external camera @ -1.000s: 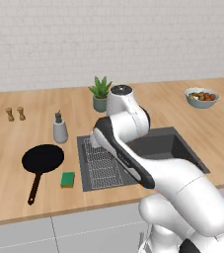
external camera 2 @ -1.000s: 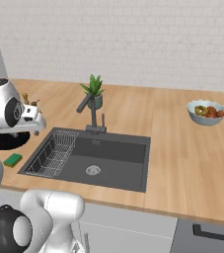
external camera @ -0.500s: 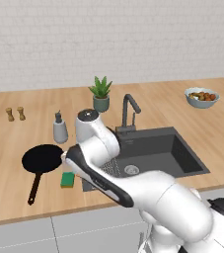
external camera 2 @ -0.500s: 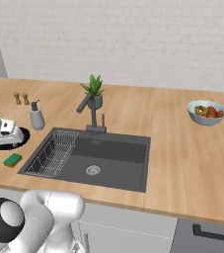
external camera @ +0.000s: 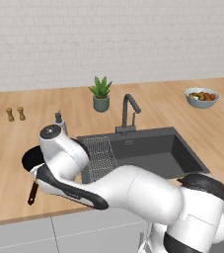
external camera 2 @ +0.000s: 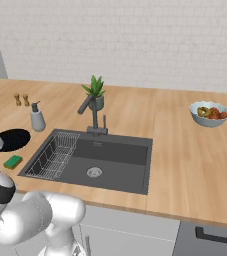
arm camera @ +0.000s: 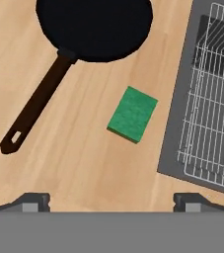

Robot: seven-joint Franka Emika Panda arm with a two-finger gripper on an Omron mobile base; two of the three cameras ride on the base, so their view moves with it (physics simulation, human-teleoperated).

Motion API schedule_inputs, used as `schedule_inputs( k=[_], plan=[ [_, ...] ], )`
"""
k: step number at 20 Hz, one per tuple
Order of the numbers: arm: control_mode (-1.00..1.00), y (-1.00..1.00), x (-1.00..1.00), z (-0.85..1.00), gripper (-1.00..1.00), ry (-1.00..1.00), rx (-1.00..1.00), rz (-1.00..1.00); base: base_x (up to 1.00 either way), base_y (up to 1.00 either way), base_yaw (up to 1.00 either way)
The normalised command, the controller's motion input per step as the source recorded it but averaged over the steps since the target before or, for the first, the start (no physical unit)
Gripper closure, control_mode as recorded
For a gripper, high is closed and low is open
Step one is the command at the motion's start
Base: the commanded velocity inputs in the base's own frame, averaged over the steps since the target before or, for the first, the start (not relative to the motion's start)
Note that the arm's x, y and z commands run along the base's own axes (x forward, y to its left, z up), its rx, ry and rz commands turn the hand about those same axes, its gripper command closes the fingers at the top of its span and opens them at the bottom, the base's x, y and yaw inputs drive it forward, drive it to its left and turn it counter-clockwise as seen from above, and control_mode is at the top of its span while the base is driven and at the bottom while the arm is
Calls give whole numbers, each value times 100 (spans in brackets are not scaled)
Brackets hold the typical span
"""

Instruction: Pick the pan and sponge and place them into the sink. Then turn on the water.

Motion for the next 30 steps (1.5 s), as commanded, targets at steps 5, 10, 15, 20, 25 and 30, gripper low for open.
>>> schedule_inputs(
  k=[5,10,15,20,25,30],
  plan=[
    [-100,71,20,-40,-100,15,0,0,0,0,0],
    [-100,68,30,-48,-100,12,-1,0,0,0,0],
    [-100,61,40,-21,-100,1,-3,-3,0,0,0],
    [-100,41,42,-18,-100,1,-5,-7,0,0,0],
    [-100,5,34,-26,-100,5,-1,-7,0,0,0],
    [-100,0,5,-44,-100,1,-1,-6,0,0,0]
  ],
)
